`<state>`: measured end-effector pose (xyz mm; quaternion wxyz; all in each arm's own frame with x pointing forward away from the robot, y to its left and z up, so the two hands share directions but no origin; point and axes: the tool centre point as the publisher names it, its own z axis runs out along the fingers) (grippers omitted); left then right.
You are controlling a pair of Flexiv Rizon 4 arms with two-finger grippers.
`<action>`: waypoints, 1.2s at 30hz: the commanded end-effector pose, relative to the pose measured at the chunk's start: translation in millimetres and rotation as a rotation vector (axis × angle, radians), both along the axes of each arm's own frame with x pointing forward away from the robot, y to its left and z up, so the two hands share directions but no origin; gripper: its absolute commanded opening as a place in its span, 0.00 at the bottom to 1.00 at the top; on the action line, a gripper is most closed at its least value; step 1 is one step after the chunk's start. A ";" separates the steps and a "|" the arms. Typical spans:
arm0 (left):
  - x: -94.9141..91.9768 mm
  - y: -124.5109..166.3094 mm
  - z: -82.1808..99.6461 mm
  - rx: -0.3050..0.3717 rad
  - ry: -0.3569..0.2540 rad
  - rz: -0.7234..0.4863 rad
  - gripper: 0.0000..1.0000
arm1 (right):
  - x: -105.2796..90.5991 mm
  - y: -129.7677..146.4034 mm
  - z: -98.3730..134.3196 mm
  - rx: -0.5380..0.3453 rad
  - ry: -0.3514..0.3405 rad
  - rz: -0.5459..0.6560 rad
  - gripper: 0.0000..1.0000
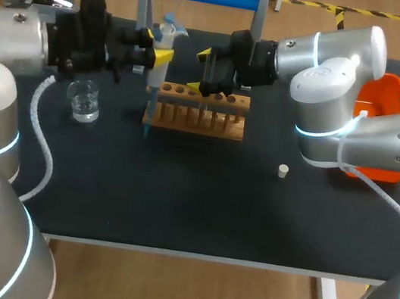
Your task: Invert the test tube, pick up the pipette, mount the tip to pipette, aspirate from beaker and dispense into the tube, eject the tip, return the pipette, and cap with the stopper.
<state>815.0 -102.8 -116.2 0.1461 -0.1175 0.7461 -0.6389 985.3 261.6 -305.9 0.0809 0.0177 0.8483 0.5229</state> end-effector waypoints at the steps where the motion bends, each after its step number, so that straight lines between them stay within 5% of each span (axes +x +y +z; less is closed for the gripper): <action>1: 4.7 -15.9 -7.9 -0.031 -0.010 -0.033 0.00 | 0.2 -0.3 0.6 -0.003 0.001 0.002 1.00; 17: 2.5 -76.2 -6.5 -0.034 -0.014 -0.144 0.00 | 0.2 -0.3 0.6 -0.003 0.001 0.002 1.00; 36: 0.3 -85.1 -6.0 -0.035 -0.010 -0.163 0.00 | -0.9 -5.3 0.5 0.002 0.002 -0.003 1.00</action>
